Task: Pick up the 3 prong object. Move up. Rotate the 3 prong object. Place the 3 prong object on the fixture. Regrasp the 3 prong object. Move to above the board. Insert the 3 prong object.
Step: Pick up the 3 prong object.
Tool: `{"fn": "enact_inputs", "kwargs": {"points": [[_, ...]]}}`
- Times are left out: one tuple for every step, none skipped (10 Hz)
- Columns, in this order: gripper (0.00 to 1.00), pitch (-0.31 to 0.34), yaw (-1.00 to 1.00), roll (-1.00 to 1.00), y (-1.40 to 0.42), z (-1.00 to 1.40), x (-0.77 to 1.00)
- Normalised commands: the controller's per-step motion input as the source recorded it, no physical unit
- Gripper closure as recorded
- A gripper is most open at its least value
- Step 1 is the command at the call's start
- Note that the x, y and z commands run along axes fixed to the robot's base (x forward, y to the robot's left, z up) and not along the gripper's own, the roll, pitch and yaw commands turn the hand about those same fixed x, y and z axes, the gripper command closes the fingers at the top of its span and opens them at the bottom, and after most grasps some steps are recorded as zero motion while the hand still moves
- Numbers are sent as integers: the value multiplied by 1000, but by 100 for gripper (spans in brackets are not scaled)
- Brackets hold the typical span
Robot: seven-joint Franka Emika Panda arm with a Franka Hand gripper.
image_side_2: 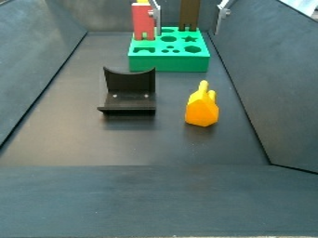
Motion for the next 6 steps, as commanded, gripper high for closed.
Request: {"fn": "enact_inputs", "kwargs": {"points": [[0,0,-837,-106,271,-1000,-314],[0,0,-837,-107,274,-1000,-311],[0,0,-834,-101,260,-1000,-314],[0,-39,-274,0,-74,-1000,474],[0,-37,-251,0,-157,-1000,503],[0,-27,-194,0,-83,-1000,254]]}}
